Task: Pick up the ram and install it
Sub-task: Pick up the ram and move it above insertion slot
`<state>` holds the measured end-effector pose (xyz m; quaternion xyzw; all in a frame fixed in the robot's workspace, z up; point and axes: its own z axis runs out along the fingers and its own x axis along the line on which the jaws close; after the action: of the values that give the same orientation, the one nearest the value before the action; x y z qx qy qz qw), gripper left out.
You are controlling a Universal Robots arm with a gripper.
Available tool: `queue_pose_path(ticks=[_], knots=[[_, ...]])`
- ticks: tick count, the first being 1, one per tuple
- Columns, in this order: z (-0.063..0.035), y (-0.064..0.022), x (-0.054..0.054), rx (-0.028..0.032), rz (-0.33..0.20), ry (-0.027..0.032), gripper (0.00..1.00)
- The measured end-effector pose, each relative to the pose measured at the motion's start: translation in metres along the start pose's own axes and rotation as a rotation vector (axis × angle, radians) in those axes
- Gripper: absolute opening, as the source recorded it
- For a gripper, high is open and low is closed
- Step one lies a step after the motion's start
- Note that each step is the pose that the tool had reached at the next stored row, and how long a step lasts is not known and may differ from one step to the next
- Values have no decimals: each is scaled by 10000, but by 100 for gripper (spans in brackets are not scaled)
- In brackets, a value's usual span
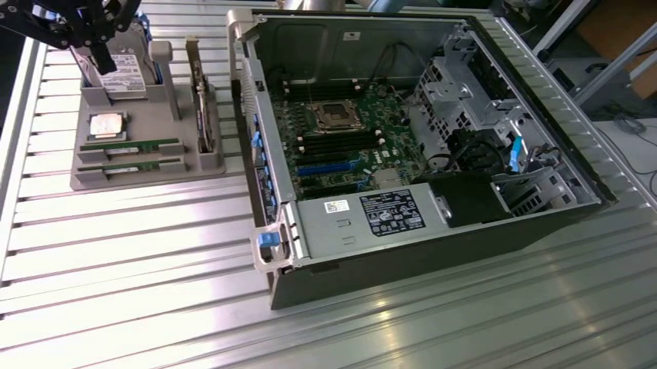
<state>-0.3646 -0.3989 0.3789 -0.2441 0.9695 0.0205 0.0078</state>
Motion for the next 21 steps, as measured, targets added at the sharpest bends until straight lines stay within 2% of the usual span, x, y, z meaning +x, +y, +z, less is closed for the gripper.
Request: queue_pose_path(ticks=[4, 21], knots=[[0, 0, 0, -6, -236, 9, 11], [1, 0, 0, -48, -1887, 67, 11]])
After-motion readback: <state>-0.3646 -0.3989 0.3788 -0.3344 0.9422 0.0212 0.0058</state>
